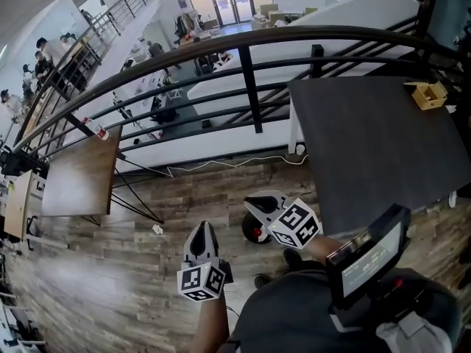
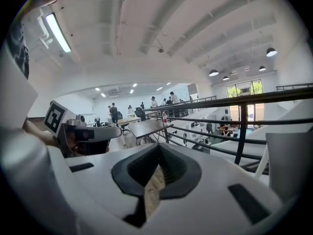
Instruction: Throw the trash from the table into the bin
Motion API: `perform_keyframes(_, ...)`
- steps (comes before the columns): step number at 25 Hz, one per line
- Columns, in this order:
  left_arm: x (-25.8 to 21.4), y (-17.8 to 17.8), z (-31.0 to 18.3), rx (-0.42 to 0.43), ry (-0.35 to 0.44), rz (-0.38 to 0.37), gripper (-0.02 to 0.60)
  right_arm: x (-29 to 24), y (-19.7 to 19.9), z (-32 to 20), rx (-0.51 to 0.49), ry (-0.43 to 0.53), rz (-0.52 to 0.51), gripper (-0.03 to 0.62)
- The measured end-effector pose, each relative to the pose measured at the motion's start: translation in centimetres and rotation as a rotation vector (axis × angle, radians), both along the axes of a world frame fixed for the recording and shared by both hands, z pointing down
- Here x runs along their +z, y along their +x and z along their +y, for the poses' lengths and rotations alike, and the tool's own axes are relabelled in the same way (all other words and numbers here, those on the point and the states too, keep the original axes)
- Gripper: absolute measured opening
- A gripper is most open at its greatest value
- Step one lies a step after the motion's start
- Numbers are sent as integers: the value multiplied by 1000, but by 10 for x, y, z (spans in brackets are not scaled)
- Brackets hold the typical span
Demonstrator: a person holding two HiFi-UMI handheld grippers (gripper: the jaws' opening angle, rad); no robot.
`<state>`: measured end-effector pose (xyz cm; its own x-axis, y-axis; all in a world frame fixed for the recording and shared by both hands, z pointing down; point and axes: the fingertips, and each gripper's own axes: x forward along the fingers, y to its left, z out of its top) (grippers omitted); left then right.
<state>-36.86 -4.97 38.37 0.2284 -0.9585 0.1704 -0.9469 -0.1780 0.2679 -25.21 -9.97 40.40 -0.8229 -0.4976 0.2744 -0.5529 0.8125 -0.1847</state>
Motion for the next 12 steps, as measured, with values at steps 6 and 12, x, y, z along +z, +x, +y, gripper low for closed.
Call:
perform_keyframes(6, -12, 3, 3, 10, 25, 19, 9, -15, 7, 1, 24, 35, -8, 12)
perform_keyframes(12, -19, 4, 6, 10, 44, 29, 10, -20, 11, 3, 35, 60, 6, 12)
